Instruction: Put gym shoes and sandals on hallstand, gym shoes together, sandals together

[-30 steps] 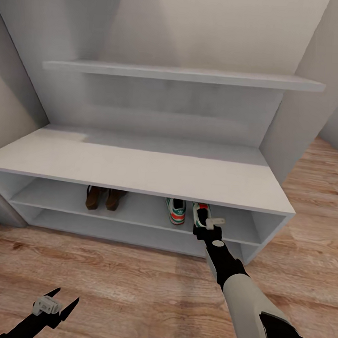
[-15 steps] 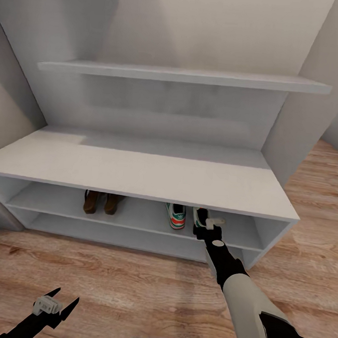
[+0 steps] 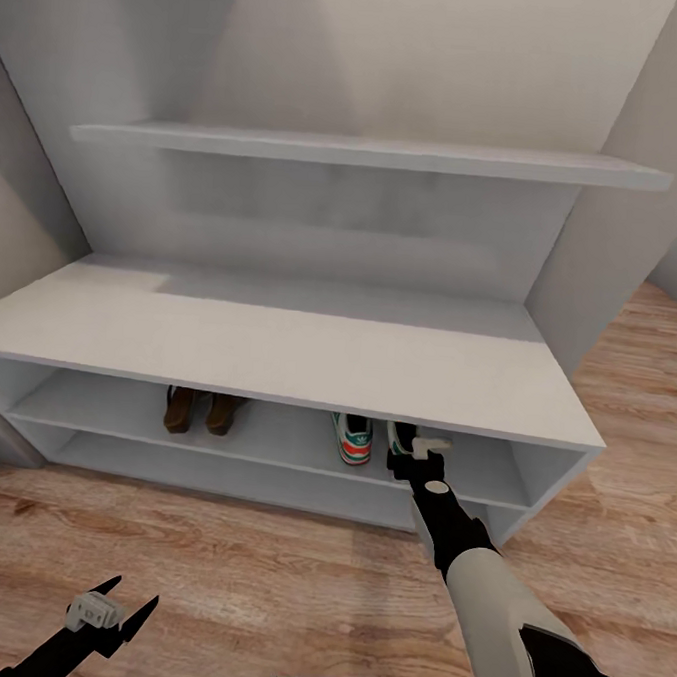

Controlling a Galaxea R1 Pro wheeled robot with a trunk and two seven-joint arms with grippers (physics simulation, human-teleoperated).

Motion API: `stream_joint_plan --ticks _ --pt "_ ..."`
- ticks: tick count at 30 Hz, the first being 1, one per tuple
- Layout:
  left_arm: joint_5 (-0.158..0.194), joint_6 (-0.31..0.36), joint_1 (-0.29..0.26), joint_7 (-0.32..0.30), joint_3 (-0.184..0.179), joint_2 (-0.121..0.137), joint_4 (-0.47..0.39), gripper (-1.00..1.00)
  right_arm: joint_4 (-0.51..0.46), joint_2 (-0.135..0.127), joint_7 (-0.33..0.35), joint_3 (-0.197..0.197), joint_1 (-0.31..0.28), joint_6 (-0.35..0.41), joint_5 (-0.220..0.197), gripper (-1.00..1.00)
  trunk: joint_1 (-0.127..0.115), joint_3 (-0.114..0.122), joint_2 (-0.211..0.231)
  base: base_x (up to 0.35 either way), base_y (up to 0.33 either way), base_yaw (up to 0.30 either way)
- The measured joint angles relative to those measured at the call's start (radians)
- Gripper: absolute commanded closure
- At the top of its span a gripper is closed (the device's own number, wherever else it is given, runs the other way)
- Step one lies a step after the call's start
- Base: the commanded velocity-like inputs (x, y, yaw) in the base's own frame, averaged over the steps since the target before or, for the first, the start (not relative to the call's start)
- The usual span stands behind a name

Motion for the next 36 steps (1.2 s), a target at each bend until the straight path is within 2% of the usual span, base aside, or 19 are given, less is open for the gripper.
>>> stream_joint_plan --ticks 24,25,36 --pt "0.0 0.0 0.0 0.0 0.0 0.0 0.0 -1.0 0.0 0.0 0.0 0.0 0.0 0.0 0.0 1.0 0.0 0.0 0.0 0.005 0.0 0.0" --pt "0.0 0.0 0.0 0.0 0.0 0.0 0.0 -1.0 0.0 0.0 0.0 0.0 0.0 0.0 0.0 -1.0 0.0 0.0 0.0 0.0 0.0 0.0" --pt "0.0 0.0 0.0 0.0 0.0 0.0 0.0 -1.0 0.002 0.0 0.0 0.0 0.0 0.0 -0.001 -1.0 0.0 0.0 0.0 0.0 0.0 0.0"
